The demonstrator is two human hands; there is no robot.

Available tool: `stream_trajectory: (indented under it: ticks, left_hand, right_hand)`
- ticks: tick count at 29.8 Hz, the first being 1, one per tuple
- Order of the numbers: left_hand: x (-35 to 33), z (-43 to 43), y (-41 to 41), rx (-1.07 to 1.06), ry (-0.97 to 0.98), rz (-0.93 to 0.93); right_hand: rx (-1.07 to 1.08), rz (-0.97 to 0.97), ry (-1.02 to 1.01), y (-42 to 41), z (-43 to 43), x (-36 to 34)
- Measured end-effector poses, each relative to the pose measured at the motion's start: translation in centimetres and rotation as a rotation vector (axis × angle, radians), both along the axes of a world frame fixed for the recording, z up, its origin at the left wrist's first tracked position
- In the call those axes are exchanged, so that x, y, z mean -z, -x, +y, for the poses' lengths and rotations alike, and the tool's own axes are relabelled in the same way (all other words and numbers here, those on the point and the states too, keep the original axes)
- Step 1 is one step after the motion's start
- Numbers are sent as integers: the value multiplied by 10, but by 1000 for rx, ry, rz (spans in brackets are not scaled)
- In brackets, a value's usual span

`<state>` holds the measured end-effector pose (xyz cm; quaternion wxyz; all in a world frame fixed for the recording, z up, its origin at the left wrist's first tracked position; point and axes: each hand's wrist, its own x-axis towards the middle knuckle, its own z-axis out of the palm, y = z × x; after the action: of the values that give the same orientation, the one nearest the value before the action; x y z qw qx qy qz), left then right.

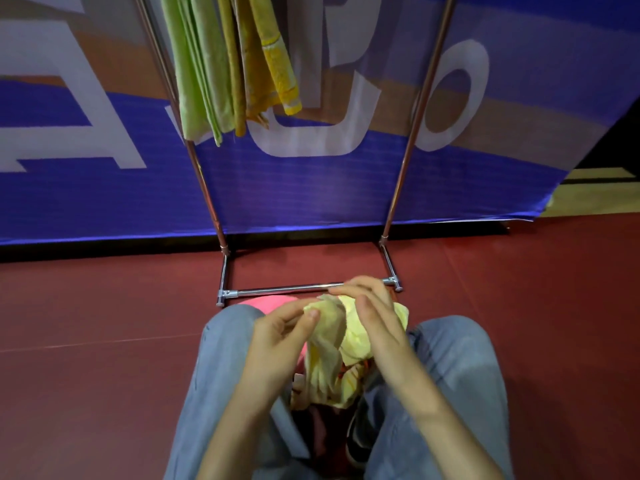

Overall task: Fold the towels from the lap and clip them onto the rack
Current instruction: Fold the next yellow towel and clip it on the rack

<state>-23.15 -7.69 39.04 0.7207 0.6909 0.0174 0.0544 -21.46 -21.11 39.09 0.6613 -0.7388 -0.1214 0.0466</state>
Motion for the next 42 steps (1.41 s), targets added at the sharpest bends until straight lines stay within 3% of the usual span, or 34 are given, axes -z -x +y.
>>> stream_trajectory:
  ticks: [5,12,19,23,35,42]
  left_hand:
    - [-6,10,5,112,-52,-41]
    - [-12,24,9,213,-89,-49]
    - [-15,36,14,206,-77,-20]
    - [-16,41,11,192,-94,-30]
    - [-13,55,3,66,-176,63]
    - [-17,63,-2,-22,-222,39]
  right_hand:
    - [-200,64,181,-18,-17,-2]
    - [-476,283,105,-29,-8,-2]
    - [-634,285,145,-24,-1,-11]
    - [-684,292,329,-28,-10,-2]
    - [-593,103,629,-37,-60,23]
    - [-143,-233,238,-44,-62,-2]
